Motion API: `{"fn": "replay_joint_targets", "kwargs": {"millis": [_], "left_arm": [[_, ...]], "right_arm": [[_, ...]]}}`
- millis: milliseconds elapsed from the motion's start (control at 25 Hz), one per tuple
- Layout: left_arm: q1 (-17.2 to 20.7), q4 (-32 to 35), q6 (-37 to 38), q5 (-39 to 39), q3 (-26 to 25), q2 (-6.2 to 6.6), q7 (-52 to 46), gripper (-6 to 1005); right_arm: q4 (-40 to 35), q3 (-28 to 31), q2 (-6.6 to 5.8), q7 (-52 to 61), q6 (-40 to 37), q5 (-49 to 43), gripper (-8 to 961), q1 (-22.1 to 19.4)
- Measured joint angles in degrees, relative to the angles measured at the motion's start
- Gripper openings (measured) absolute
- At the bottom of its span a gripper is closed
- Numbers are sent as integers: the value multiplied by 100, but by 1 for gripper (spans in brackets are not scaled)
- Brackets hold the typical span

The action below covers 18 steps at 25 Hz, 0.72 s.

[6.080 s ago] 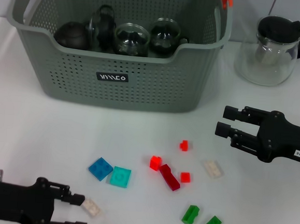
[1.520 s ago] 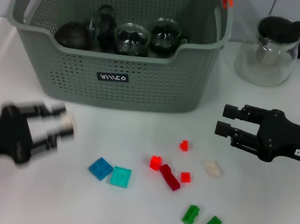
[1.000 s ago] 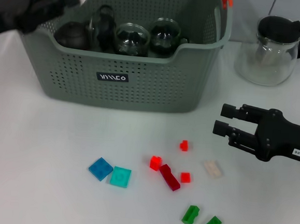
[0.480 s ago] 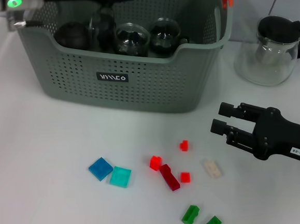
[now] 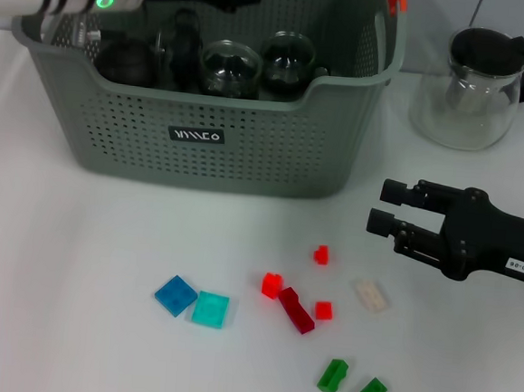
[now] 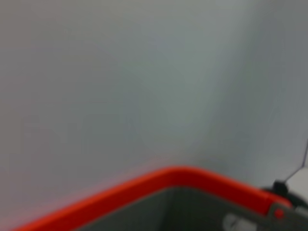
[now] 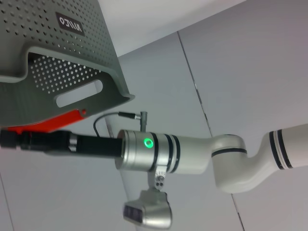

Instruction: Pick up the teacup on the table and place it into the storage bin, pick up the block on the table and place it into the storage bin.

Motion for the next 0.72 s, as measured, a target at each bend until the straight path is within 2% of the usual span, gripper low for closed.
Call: {"fn": "replay_joint_targets", "kwargs": {"millis": [120,320,440,560,720], "left_arm": [[-15,-86,-354,264,181,0,-293,428],[203,278,-222,-10,63,-67,-330,429],[555,728,308,-750,-196,-97,-239,454],[838,871,872,-1471,-406,-59,-39,479],[1158,837,2123,-2093,-1153,-41,331,512]], "right_arm": [[0,0,0,4,0,0,551,-9],[0,-1,0,6,4,0,551,-15],[1,0,0,7,3,0,551,-12],[7,0,0,18,1,0,551,-13],[9,1,-4,33,0,0,551,-10]]}}
